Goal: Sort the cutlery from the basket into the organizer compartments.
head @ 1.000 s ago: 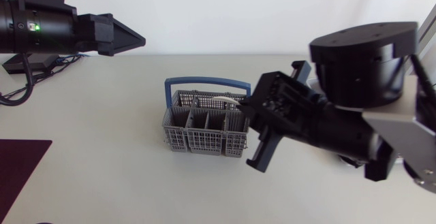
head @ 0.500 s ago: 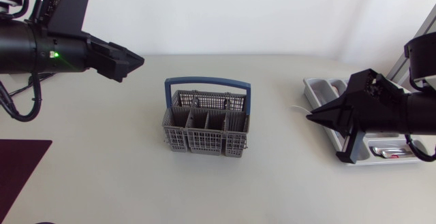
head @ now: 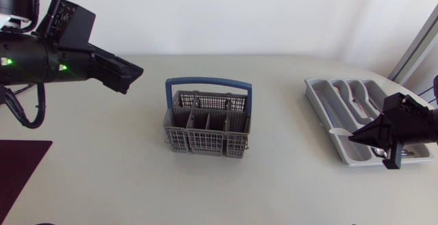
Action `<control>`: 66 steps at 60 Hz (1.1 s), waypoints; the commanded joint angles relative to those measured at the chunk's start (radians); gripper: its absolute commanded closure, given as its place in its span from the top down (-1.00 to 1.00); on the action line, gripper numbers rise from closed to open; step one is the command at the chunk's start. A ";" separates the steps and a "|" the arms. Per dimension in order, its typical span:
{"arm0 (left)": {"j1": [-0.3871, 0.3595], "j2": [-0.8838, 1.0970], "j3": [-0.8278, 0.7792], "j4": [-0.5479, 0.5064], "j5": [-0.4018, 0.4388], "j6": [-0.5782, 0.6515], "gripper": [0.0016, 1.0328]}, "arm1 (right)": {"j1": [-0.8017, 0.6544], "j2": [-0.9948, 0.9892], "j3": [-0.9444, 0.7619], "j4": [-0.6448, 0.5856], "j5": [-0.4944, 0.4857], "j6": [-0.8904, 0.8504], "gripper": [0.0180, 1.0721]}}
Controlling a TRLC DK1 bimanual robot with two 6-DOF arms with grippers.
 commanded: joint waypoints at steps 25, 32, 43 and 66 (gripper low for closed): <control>0.003 0.046 -0.058 0.043 -0.037 0.012 0.90 | -0.315 0.511 0.423 -0.225 0.075 -0.403 -0.89; 0.000 0.052 -0.063 0.048 -0.053 0.011 0.90 | -0.342 0.592 0.510 -0.258 0.126 -0.446 -0.89; 0.002 0.058 -0.080 0.063 -0.062 0.008 0.90 | -0.359 0.715 0.656 -0.320 0.202 -0.481 -0.83; 0.012 0.057 -0.123 0.088 -0.073 0.011 0.90 | -0.321 0.805 0.687 -0.291 0.248 -0.490 -0.61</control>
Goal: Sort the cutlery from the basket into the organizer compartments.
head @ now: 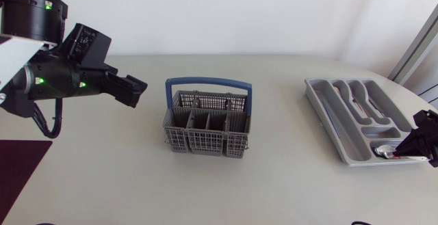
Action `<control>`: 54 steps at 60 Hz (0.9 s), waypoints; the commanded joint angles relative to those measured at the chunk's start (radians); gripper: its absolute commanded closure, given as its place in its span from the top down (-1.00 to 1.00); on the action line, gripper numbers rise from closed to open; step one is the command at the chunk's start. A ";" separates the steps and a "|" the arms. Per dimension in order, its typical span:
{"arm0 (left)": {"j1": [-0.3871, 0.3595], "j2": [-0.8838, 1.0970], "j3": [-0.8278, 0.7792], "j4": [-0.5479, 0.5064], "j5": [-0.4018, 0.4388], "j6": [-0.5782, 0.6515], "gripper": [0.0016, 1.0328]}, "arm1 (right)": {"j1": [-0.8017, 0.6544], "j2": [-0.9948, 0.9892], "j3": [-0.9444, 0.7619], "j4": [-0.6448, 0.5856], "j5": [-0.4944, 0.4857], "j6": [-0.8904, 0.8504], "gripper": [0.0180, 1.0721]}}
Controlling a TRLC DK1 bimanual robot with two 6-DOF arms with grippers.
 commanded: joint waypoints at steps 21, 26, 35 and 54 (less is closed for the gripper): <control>0.052 -0.018 -0.076 0.027 -0.004 0.030 0.90 | 0.032 -0.062 -0.063 0.141 0.006 0.008 0.42; 0.053 -0.024 -0.082 0.034 -0.004 0.039 0.90 | 0.044 -0.148 -0.115 0.139 -0.014 0.029 0.51; 0.064 -0.034 -0.107 0.060 -0.004 0.061 0.89 | 0.084 -0.334 -0.259 0.144 -0.046 0.042 0.63; 0.127 0.002 -0.144 0.109 0.052 0.113 0.60 | 0.334 -0.636 -0.499 0.219 -0.129 0.355 0.62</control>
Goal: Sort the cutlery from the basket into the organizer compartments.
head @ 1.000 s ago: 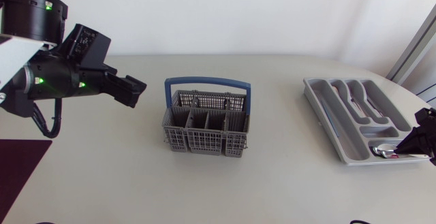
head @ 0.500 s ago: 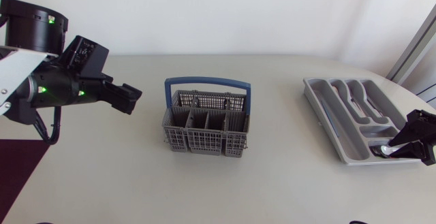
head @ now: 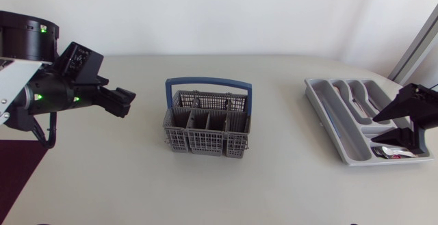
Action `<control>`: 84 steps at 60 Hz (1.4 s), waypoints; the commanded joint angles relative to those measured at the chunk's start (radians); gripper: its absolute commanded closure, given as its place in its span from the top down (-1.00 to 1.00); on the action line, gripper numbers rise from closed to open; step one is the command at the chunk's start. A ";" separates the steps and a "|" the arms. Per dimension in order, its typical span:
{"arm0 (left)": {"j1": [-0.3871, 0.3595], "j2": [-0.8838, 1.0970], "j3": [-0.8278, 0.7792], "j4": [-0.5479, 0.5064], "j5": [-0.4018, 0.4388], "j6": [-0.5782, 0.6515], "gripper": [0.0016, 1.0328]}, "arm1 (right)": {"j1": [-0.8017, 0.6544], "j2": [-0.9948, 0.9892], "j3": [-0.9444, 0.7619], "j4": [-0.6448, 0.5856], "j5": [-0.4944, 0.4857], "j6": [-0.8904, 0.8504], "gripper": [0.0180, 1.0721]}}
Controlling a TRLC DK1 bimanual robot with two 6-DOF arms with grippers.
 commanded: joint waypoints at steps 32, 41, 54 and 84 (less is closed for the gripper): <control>0.106 0.316 0.001 0.137 0.198 0.074 -0.76 | 0.729 -0.138 -0.311 0.592 0.110 0.806 -0.89; 0.101 0.461 0.050 0.144 0.246 0.110 -0.93 | 0.827 -0.049 -0.280 0.690 0.168 0.908 -0.89; 0.046 0.566 0.084 0.151 0.296 0.130 -0.93 | 0.939 0.078 -0.240 0.814 0.242 1.011 -0.90; 0.083 0.550 0.050 0.164 0.399 0.154 -0.93 | 1.034 0.203 -0.095 0.867 0.331 1.073 -0.89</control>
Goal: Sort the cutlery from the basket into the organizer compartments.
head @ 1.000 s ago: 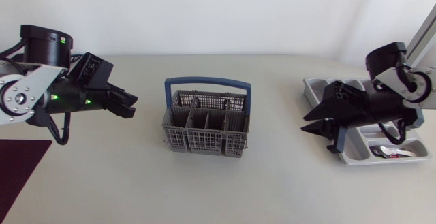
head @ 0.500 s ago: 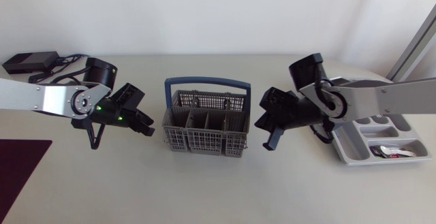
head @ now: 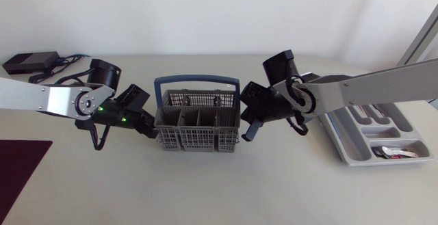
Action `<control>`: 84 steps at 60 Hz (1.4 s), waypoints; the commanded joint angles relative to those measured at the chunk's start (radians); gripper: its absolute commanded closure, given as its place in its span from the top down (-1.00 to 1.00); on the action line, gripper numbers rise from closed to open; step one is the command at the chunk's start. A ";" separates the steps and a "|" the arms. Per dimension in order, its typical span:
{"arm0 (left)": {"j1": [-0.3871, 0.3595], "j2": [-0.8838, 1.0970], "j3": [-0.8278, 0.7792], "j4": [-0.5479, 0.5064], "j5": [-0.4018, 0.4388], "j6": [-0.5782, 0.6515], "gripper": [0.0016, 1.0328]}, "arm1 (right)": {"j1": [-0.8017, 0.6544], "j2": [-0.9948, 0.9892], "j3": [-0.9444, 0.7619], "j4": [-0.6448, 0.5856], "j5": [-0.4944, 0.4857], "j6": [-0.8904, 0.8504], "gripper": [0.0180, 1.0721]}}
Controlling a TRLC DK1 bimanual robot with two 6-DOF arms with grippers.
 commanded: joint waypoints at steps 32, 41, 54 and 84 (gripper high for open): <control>-0.007 0.056 0.092 0.013 0.017 0.009 -0.93 | 0.018 0.045 0.050 0.020 0.030 0.039 -0.90; -0.022 0.064 0.111 0.008 0.017 -0.006 -0.93 | 0.008 0.042 0.046 0.026 0.033 0.039 -0.90; -0.026 0.076 0.109 0.008 0.017 -0.007 -0.93 | -0.002 0.056 0.053 0.027 0.040 0.035 -0.90; 0.059 0.111 0.077 0.013 0.016 0.023 -0.93 | -0.043 0.045 -0.026 0.053 0.081 0.006 -0.89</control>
